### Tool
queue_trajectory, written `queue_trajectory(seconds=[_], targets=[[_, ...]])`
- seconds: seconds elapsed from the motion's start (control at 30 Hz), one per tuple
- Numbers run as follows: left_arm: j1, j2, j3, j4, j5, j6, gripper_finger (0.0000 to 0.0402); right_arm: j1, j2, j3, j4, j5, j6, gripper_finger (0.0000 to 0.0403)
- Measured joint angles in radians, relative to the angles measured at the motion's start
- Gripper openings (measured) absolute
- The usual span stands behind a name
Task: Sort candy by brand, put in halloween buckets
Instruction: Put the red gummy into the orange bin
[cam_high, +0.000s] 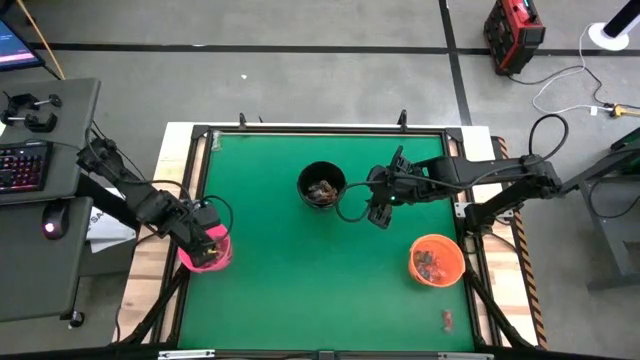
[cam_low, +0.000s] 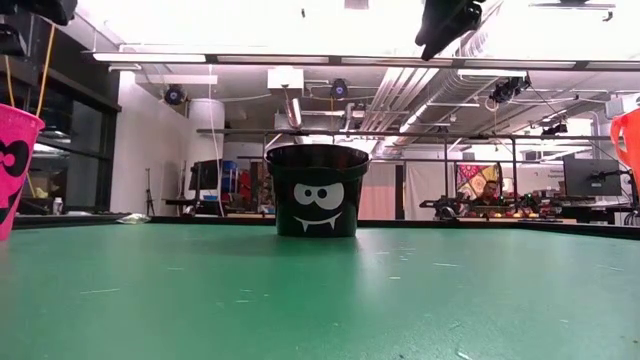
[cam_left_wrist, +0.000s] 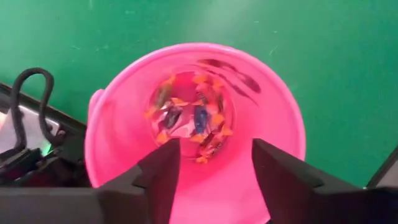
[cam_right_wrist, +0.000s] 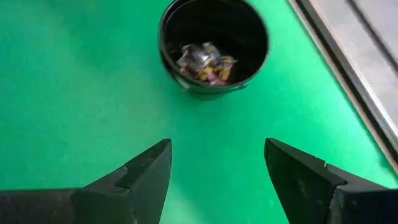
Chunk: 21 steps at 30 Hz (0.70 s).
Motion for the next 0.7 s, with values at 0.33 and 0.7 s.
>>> queue_trajectory(seconds=[0.33,0.7], targets=[[0.072,-0.004,0.037,0.435,-0.289,0.126,0.0228,0.030,-0.008,0.000,-0.140,-0.316,0.061,0.0250],[0.243,0.002,0.037,0.747,-0.521,0.382,0.0227,0.321,-0.008,0.000,-0.292,-0.505,0.560,0.0250]])
